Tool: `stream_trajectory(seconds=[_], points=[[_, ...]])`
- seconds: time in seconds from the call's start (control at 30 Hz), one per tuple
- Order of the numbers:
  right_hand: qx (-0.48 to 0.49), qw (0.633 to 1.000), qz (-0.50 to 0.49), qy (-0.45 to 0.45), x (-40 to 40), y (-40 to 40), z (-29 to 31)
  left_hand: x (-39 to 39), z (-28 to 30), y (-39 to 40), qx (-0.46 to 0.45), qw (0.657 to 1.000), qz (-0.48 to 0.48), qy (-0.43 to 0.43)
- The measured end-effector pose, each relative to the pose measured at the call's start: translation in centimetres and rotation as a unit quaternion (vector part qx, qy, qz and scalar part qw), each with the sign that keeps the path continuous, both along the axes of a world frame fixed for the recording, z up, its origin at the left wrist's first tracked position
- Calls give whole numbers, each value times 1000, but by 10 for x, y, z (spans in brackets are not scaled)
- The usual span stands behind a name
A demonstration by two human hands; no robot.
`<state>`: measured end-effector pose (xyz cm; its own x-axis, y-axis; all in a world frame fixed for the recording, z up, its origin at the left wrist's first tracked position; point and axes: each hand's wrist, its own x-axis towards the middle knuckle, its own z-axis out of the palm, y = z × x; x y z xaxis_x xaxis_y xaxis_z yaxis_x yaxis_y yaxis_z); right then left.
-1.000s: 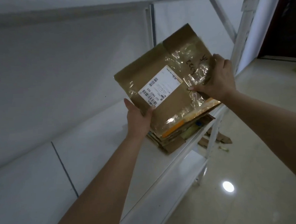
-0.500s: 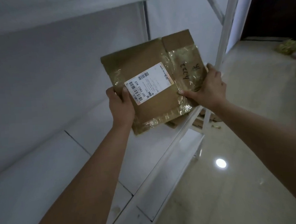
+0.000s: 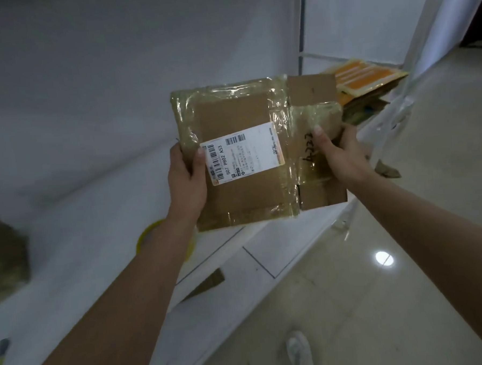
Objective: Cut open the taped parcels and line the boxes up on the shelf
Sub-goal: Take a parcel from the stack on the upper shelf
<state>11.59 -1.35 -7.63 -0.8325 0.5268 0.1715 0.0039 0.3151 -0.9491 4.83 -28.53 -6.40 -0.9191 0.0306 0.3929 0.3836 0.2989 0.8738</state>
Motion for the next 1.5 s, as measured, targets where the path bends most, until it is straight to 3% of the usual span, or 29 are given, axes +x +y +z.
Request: stream_trajectory(seconds=[0.4, 0.63, 0.83, 1.0, 1.13, 1.3, 1.4, 1.5], points=[[-2, 984, 171, 42, 4, -204, 54, 68, 40, -223, 19, 995, 85, 45], [-78, 963, 253, 47, -17, -320, 61, 67, 39, -329, 144, 987, 60, 25], [-136, 951, 279, -9, -26, -405, 36, 73, 27, -391, 222, 972, 72, -36], [-255, 922, 288, -44, -17, -423, 9, 75, 5, -408, 305, 937, 81, -151], [-296, 911, 278, -71, -12, -421, -5, 78, -12, -409, 272, 934, 65, -224], [-335, 881, 329, -59, -12, -420, 11, 66, 5, -407, 289, 915, -46, -277], [-320, 892, 307, -82, -9, -418, 6, 58, -1, -401, 281, 914, -75, -282], [-275, 915, 293, -19, -9, -416, 1, 52, -11, -403, 313, 913, -81, -250]])
